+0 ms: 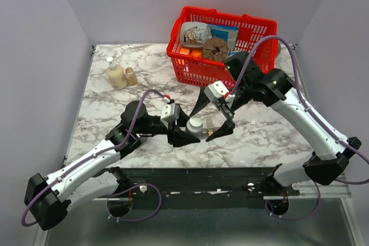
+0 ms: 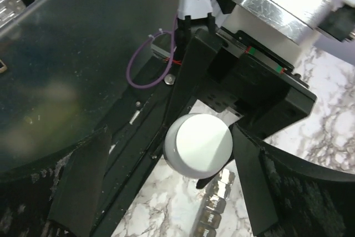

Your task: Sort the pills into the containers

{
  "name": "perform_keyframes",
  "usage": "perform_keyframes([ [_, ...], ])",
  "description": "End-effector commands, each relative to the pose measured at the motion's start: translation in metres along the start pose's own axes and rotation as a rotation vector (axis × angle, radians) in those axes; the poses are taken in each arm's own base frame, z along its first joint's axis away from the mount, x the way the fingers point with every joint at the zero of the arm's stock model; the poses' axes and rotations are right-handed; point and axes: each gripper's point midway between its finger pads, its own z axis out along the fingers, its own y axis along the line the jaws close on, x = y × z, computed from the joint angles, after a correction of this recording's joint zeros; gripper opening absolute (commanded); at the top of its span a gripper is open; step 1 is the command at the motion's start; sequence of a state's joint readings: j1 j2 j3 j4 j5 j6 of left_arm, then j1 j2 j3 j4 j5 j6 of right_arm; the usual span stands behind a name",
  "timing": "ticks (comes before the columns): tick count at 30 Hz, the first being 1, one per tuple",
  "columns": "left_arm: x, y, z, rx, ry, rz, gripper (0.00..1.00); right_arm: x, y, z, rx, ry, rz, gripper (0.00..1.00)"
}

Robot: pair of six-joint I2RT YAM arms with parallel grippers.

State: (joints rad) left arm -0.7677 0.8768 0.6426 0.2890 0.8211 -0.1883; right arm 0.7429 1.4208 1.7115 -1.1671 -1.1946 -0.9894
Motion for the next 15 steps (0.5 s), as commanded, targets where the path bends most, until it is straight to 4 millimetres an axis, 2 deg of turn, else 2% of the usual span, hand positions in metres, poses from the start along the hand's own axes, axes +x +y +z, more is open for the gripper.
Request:
perform_keyframes([
  [1, -0.007, -0.019, 0.003, 0.142, 0.037, -0.001, 0.00, 0.010, 0.008, 0.009, -0.038, 0.030, 0.028, 0.94],
  [5, -0.003, -0.016, 0.005, 0.150, 0.065, -0.010, 0.00, 0.014, 0.005, 0.011, -0.028, 0.048, 0.058, 0.87],
  [9, -0.003, -0.011, 0.006, 0.127, 0.074, -0.002, 0.00, 0.017, 0.004, 0.012, -0.029, 0.055, 0.084, 0.71],
  [11, -0.005, -0.009, 0.006, 0.112, 0.068, 0.009, 0.00, 0.019, 0.003, 0.013, -0.026, 0.060, 0.096, 0.66],
  [12, -0.005, -0.004, 0.007, 0.083, 0.065, 0.013, 0.00, 0.022, 0.002, 0.014, -0.022, 0.062, 0.107, 0.60],
  [15, -0.016, 0.001, 0.005, 0.037, 0.033, 0.051, 0.00, 0.029, -0.001, 0.016, -0.005, 0.072, 0.140, 0.50],
])
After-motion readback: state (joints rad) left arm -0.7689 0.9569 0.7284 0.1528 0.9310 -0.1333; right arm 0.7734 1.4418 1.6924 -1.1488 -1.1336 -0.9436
